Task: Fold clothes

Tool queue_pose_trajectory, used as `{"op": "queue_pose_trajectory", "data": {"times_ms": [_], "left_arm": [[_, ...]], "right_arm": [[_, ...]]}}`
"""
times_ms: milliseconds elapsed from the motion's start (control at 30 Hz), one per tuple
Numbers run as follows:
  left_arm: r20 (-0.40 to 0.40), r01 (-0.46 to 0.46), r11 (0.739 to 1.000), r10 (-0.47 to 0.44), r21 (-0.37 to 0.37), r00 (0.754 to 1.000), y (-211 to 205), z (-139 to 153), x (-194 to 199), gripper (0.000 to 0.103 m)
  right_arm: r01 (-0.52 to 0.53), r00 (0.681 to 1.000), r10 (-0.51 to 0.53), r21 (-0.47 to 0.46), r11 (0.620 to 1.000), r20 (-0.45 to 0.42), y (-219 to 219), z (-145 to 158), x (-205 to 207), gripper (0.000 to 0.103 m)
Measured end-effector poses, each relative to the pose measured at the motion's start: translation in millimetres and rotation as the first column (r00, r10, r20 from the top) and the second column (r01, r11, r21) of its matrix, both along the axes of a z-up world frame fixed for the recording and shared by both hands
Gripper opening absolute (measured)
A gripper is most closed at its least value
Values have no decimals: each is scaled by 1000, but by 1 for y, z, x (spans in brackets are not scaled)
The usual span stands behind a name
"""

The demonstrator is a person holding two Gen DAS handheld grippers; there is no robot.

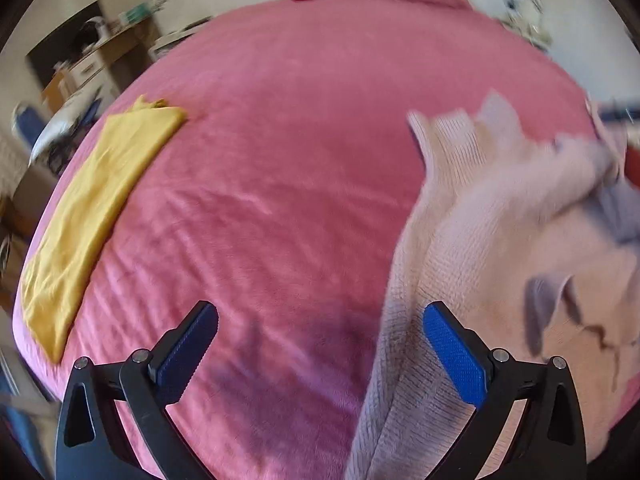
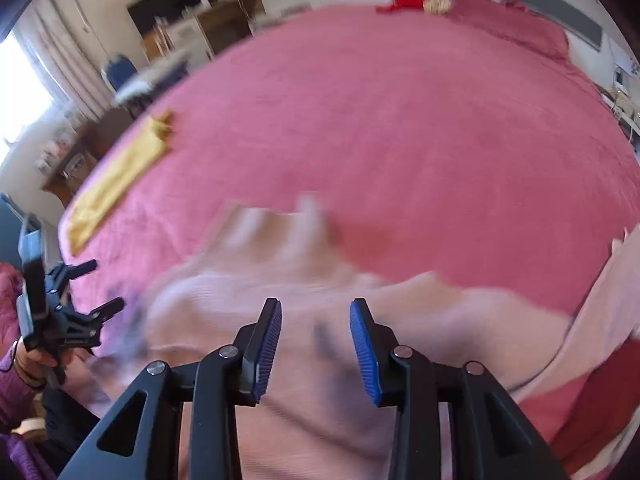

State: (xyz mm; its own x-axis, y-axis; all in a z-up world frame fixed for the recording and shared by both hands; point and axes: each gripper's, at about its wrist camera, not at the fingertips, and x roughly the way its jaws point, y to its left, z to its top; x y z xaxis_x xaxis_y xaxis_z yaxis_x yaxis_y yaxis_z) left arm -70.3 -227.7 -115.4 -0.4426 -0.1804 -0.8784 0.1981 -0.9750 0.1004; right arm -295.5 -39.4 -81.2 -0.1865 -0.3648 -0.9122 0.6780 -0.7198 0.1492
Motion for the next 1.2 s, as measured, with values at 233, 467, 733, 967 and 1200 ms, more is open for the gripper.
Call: {"op": "queue_pose_trajectory", "data": {"times_ms": [233,467,733,967,1200], "left_arm": [[56,15,999,-12,-45,998,-5,-27,-13,103],[23,65,998,-65,9,998,-3,-34,-46,103],[-25,142,979,-140,148,990,-12,-53,-48,103],[-22,193,969,-192,152,981,-11,-54,-46,103],[-10,174,983,-174,51,985,8,-58,-48,103]], "right_arm": [[-299,954,289,331,895,82,-52,-66,-45,42],[-429,901,411,425,797,138,-63,-109,-40,43],[-467,884,431,320,824,181,-43,-109,-26,45],[-532,841,468,263,805,272,-33,-104,-18,45],[-497,867,460,385,777,192,-31,-117,13,48]]}}
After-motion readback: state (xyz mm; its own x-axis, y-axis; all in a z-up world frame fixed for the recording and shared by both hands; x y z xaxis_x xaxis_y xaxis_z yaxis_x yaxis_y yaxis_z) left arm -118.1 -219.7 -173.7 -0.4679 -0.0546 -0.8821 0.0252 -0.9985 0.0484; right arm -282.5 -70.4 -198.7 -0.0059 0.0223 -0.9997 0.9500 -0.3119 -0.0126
